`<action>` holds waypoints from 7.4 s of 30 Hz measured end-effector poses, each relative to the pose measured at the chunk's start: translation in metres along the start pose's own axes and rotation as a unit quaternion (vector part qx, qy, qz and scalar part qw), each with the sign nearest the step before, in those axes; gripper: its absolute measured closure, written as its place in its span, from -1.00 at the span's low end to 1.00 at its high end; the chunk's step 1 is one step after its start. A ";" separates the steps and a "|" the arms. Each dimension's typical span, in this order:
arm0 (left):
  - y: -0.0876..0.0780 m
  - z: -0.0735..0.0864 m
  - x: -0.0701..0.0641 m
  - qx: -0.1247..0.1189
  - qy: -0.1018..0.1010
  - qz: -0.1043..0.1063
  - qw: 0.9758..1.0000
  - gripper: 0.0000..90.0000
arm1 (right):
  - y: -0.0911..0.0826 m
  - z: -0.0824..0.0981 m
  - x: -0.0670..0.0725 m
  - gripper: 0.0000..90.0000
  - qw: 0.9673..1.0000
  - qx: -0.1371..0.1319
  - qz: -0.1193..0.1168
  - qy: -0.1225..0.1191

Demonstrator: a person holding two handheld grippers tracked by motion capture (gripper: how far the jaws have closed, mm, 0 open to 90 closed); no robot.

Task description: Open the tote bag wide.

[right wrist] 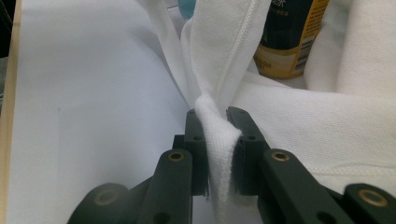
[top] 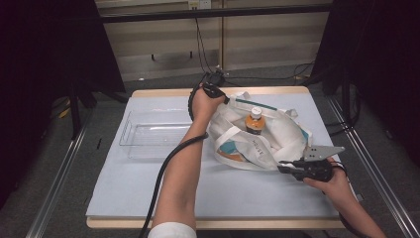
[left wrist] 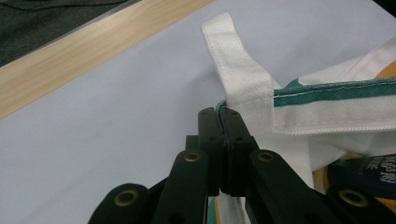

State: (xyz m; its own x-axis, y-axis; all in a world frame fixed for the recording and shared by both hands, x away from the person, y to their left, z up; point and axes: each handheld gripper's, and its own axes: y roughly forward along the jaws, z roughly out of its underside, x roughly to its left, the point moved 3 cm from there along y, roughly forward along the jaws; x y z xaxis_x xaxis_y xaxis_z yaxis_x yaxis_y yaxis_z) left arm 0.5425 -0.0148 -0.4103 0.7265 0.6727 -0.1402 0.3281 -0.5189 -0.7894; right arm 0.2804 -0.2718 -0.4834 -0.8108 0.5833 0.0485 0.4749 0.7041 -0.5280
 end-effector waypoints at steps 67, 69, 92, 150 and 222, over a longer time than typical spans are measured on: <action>0.006 0.017 0.002 0.011 -0.012 0.036 0.999 0.66 | 0.005 -0.013 0.000 0.28 1.000 -0.008 0.016 0.021; 0.006 0.017 0.004 0.012 -0.014 0.028 0.999 0.79 | 0.006 -0.012 0.000 0.46 1.000 -0.005 0.015 0.018; 0.026 0.022 0.005 0.023 -0.031 0.003 0.999 0.93 | 0.010 -0.001 0.001 0.72 1.000 0.021 0.008 0.014; -0.064 0.018 -0.014 -0.034 0.040 0.067 0.996 -0.04 | -0.033 -0.054 -0.025 -0.47 0.995 0.004 0.060 0.078; -0.086 0.049 -0.073 -0.059 0.117 0.151 0.980 -0.31 | -0.024 -0.112 -0.082 -0.50 0.985 -0.016 0.131 0.109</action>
State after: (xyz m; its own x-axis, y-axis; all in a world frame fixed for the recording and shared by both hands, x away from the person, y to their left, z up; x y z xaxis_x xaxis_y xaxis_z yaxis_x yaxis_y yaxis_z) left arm 0.4316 0.0069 -0.3616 0.9150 0.3476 -0.2050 0.1350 -0.7423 -0.6563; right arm 0.3737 -0.2913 -0.3794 -0.5676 0.8177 0.0957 0.6720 0.5273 -0.5200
